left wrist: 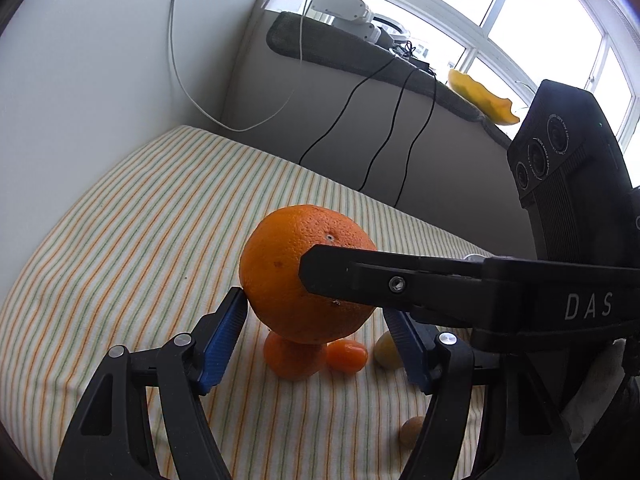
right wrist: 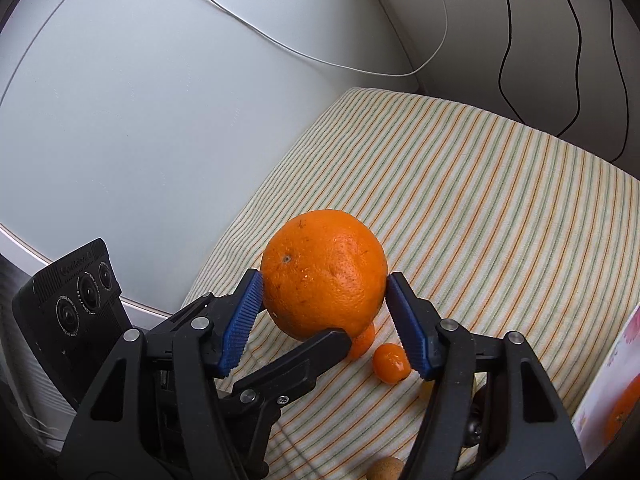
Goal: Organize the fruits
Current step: 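Carry the orange with the right gripper and lower it onto the plate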
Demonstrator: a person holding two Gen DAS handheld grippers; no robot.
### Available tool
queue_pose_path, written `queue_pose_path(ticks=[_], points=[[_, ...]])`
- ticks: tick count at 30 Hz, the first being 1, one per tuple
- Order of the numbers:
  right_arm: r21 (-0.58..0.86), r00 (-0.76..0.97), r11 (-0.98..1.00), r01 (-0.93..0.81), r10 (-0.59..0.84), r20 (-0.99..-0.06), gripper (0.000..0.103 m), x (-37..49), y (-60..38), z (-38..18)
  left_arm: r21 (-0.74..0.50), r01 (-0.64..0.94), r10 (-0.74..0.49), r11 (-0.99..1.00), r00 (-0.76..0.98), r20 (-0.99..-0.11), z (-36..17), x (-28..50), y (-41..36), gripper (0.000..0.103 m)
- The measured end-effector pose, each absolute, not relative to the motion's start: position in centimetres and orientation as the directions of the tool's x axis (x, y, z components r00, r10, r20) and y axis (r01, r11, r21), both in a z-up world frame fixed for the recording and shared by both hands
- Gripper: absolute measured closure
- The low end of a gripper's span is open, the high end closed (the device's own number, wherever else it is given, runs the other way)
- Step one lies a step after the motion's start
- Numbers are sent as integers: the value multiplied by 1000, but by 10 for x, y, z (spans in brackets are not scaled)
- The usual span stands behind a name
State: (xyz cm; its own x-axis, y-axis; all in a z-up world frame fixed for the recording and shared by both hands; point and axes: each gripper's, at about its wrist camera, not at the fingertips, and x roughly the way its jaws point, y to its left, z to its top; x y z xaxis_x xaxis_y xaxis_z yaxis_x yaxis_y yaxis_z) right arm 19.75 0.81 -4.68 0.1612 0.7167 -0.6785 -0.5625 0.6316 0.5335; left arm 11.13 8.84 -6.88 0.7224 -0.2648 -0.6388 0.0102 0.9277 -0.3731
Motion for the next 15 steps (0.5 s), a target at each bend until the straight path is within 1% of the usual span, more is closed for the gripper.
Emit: queue_pose_path(ticks=[15], points=[[528, 301, 694, -490, 703, -645, 36, 181, -106, -25, -343, 177, -360, 923, 715, -599, -41, 116, -3, 33]])
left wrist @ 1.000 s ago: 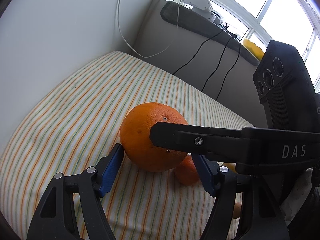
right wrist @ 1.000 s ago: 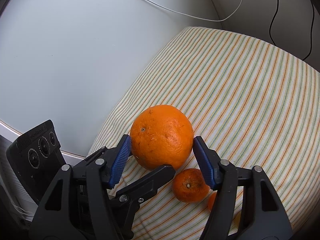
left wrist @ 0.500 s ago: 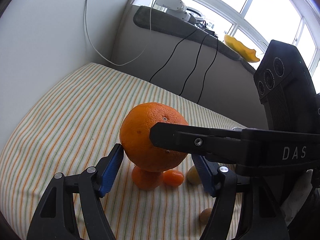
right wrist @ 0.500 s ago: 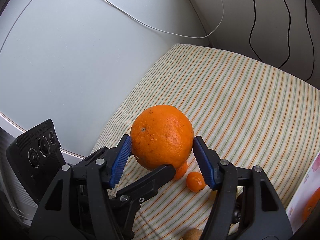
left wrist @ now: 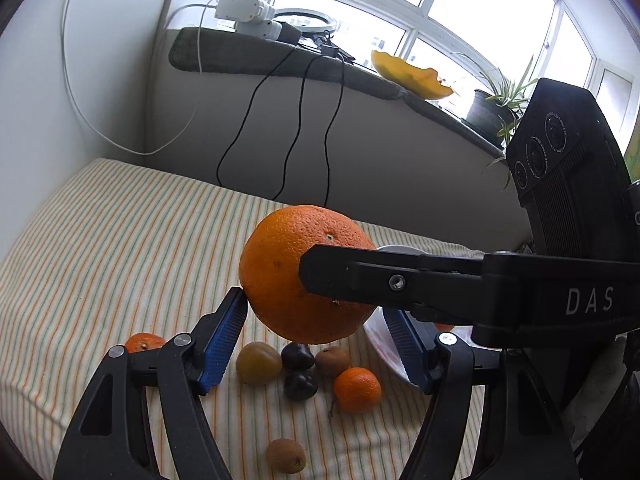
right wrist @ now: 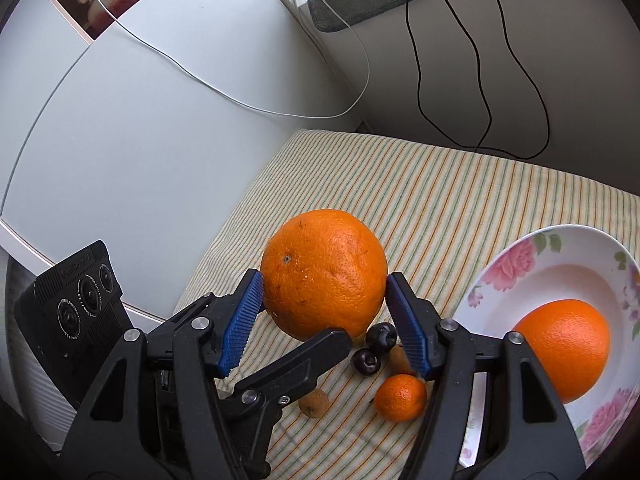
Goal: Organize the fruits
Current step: 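Carry the orange with the right gripper and lower it onto the plate, then open the right gripper beside the first orange and withdraw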
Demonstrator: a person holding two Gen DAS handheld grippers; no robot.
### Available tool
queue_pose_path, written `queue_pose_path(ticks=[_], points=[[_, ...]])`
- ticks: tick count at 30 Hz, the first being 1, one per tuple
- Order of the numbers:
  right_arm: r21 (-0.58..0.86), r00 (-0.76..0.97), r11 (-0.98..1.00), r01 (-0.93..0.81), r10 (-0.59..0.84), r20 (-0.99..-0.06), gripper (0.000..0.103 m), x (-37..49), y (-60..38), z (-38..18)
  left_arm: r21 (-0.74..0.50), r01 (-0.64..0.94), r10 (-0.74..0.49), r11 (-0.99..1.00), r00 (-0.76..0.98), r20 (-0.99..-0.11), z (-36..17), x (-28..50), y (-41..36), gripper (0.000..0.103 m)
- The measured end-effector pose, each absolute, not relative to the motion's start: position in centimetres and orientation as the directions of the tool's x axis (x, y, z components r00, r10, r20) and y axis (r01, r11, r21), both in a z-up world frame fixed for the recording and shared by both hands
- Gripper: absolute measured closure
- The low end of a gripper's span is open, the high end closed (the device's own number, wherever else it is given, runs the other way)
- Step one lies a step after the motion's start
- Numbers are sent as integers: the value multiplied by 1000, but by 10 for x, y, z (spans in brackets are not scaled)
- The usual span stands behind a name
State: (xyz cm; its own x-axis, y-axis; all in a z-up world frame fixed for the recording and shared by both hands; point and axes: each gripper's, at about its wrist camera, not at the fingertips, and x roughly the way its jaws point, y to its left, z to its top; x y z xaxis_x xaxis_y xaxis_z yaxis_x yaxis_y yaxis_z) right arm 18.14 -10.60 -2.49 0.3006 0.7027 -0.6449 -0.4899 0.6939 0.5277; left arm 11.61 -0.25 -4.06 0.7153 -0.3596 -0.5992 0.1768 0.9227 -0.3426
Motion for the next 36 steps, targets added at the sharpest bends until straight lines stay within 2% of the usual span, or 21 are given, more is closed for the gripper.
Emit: queue_pose_path(ticks=[20, 36], points=[[498, 487, 800, -334, 599, -636, 36, 162, -251, -11, -329, 406, -521, 853, 622, -584, -24, 134, -133, 33], [525, 509, 826, -205, 548, -664, 37, 174, -313, -46, -321, 471, -554, 822, 528, -644, -46, 153, -190, 33]])
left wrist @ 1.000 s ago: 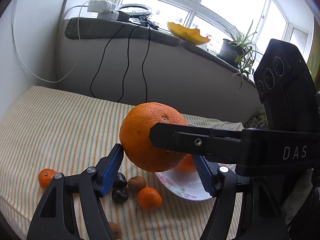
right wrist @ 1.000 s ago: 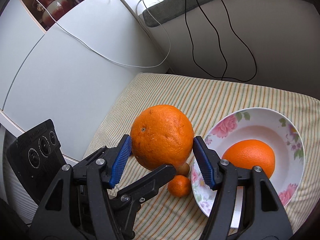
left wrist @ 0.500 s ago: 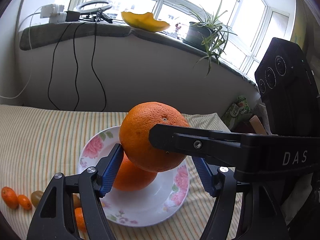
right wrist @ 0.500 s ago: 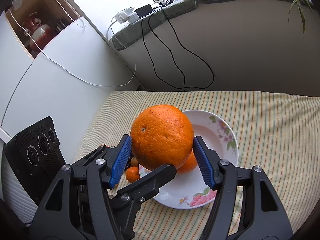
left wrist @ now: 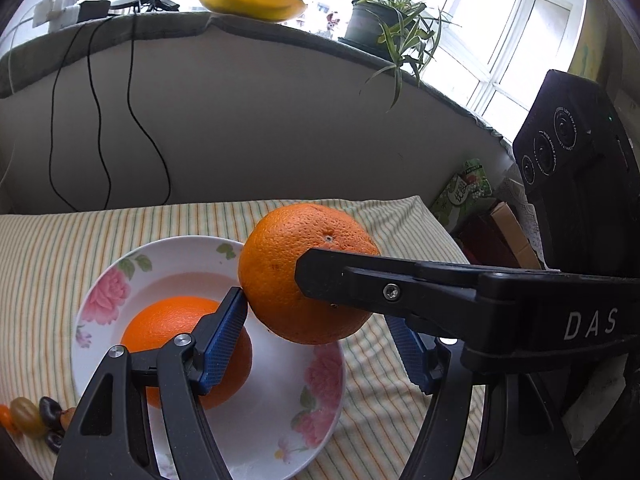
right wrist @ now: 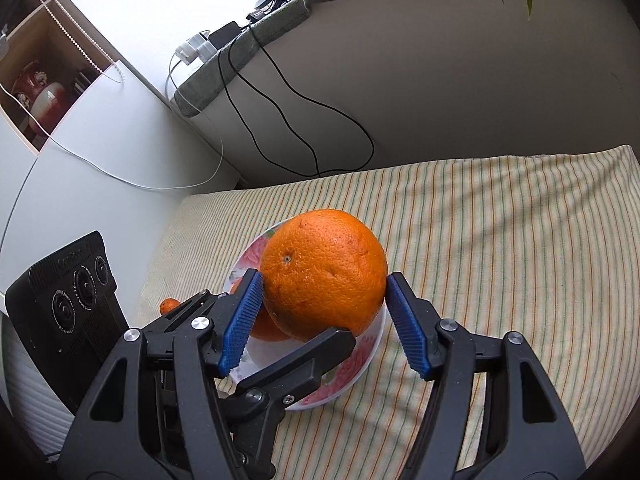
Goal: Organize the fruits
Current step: 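Open the right gripper beside the first orange and withdraw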
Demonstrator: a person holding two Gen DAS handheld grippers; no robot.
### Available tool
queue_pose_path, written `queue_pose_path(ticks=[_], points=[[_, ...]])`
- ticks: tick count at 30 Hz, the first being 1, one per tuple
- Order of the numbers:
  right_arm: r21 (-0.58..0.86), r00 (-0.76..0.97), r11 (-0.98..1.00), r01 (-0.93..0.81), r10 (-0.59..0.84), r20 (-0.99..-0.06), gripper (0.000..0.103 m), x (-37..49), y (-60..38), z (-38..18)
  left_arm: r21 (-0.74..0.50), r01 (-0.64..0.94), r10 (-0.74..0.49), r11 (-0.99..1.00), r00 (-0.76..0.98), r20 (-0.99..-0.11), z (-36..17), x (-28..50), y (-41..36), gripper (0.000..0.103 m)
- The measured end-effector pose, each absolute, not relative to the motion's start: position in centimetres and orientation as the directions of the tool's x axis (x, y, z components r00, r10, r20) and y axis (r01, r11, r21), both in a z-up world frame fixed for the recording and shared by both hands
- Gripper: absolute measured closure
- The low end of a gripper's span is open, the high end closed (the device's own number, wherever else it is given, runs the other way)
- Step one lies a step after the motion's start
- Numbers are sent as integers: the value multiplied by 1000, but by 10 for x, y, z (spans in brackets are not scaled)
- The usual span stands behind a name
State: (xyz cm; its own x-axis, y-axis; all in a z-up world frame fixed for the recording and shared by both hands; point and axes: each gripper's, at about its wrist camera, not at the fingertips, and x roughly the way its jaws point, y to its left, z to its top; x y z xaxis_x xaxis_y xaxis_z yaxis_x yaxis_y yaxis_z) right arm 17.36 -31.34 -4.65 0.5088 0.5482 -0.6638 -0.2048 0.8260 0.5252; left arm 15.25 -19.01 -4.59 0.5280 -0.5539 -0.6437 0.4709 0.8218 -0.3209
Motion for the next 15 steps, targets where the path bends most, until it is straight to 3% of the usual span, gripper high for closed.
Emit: queue_pose_path(ticks=[7, 15], points=[[594, 492, 788, -162, 586, -644, 36, 180, -324, -56, -261, 486, -520, 834, 532, -668, -45, 153, -197, 32], [542, 501, 818, -191, 557, -663, 36, 180, -316, -48, -176, 491, -475, 853, 592, -650, -36, 133, -181, 32]])
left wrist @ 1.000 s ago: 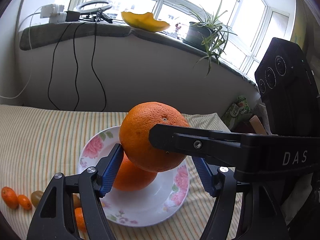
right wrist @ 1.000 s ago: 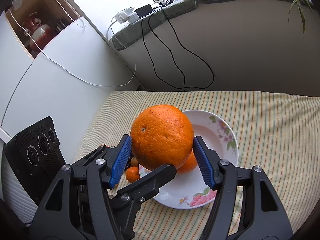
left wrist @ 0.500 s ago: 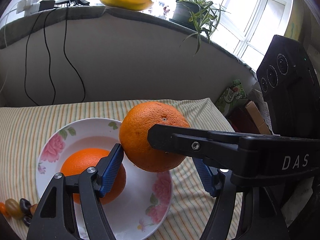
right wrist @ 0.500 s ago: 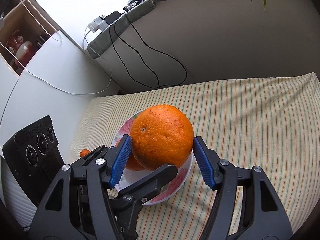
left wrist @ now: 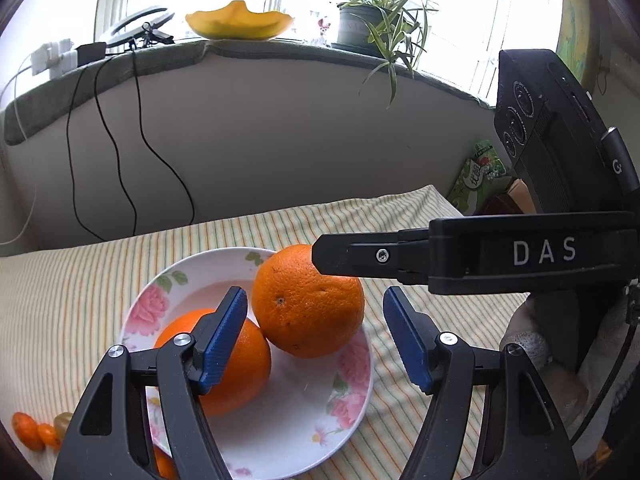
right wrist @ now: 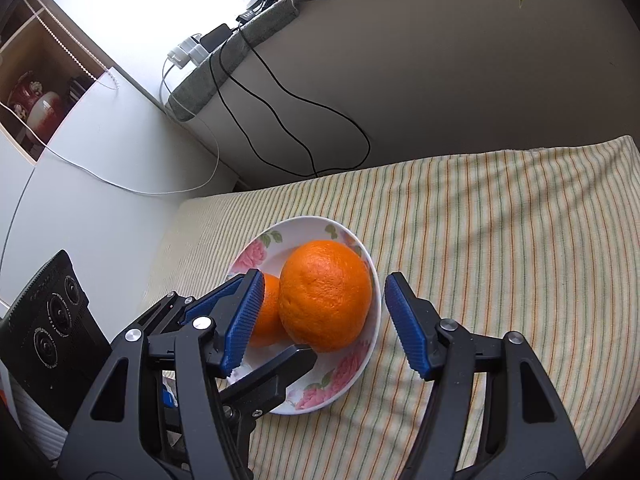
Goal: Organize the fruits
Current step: 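Open the right gripper beside the first orange and withdraw, then move the right gripper to the tangerine beside the plums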
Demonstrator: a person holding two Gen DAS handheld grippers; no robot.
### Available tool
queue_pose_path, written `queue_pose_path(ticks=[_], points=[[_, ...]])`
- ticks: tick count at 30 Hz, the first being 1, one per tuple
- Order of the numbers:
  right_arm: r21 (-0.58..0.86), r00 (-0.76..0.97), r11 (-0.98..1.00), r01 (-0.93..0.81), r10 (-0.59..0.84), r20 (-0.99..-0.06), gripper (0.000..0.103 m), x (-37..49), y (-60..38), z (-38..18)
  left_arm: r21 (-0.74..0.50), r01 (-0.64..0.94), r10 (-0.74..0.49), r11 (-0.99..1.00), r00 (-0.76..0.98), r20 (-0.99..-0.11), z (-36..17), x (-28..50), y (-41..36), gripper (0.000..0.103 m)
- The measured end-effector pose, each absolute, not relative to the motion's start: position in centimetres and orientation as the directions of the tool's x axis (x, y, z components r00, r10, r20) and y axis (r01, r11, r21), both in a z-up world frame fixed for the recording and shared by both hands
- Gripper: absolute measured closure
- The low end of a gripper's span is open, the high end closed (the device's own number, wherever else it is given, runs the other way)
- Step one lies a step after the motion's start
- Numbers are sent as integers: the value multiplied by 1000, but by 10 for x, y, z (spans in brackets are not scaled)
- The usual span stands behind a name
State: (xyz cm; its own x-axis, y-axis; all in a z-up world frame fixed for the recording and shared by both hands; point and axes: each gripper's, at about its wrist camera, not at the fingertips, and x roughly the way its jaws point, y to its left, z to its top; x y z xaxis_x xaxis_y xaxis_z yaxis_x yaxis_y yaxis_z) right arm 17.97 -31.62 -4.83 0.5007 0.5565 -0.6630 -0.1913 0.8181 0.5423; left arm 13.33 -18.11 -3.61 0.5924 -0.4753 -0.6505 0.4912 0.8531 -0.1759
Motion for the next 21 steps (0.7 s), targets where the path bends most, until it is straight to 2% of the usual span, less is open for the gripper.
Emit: queue_pose_path(ticks=[13, 15, 19, 21], points=[[511, 506, 831, -219, 545, -669, 36, 166, -307, -49, -197, 418, -441, 887, 636, -634, -30, 111, -131, 32], [509, 511, 832, -222, 544, -666, 29, 163, -305, -48, -203, 405, -435, 891, 640, -634, -30, 107, -125, 32], [470, 534, 851, -235, 517, -669, 26, 154, -301, -43, -182, 386, -407, 904, 652, -640, -31, 98, -114, 31], [446, 547, 861, -244, 502, -670, 21, 148, -298, -41, -179, 374, -396, 910, 655, -644, -32, 94, -107, 30]])
